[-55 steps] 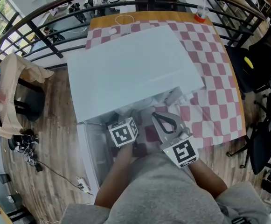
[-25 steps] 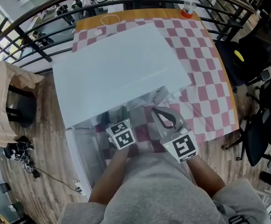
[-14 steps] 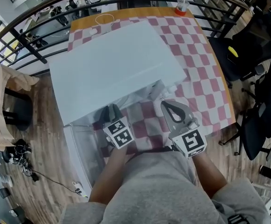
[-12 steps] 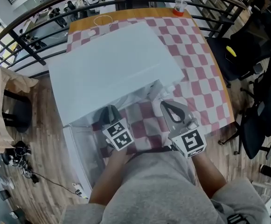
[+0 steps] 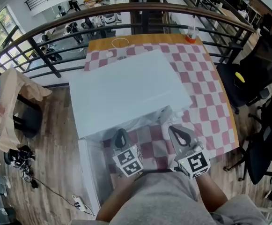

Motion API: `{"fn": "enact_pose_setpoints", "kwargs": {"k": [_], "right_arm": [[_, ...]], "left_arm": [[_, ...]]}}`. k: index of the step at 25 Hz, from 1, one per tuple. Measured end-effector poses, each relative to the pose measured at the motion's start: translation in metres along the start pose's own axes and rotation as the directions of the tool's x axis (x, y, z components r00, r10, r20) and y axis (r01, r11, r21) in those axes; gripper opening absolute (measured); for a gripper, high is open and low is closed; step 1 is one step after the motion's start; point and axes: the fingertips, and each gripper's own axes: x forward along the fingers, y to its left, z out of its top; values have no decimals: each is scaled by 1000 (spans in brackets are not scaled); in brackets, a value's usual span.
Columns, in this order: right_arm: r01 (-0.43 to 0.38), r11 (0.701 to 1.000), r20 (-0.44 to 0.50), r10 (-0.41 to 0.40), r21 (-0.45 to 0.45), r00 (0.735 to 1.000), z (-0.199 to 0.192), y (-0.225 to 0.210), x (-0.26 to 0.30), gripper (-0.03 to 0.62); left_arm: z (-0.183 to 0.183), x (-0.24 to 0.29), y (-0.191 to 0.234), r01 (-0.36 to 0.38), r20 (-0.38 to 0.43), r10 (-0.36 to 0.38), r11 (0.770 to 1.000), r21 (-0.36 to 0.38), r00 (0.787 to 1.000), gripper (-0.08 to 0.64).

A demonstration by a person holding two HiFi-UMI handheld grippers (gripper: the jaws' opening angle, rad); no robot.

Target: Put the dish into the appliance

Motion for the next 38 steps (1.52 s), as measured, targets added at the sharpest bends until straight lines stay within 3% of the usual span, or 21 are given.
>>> {"fn": "enact_pose_setpoints", "kwargs": {"k": [7,13,19,26,38], "right_arm": [[-86,996,38,85,35,996,7,16,5,0],[-130,991,36,129,22,991,11,21,-15,0],[-137,991,39,136,5,990,11,16,-38,0],[-123,992,45,123,-3,991,9,13,-66,-1],[-130,991,86,131,-11,988,3,20,-142,0]], "left_arm": [[23,-35,-5,35,92,-40,998,52,995,12],[3,-69,-6,24,50,-25,999,29,998,12],[0,-95,-25,64,68,-65,998,14,996,12],[19,-132,-45,112,160,-128,988,107,979,12],[-2,-205,-91,152,200,-167,984,87,965,12]]}}
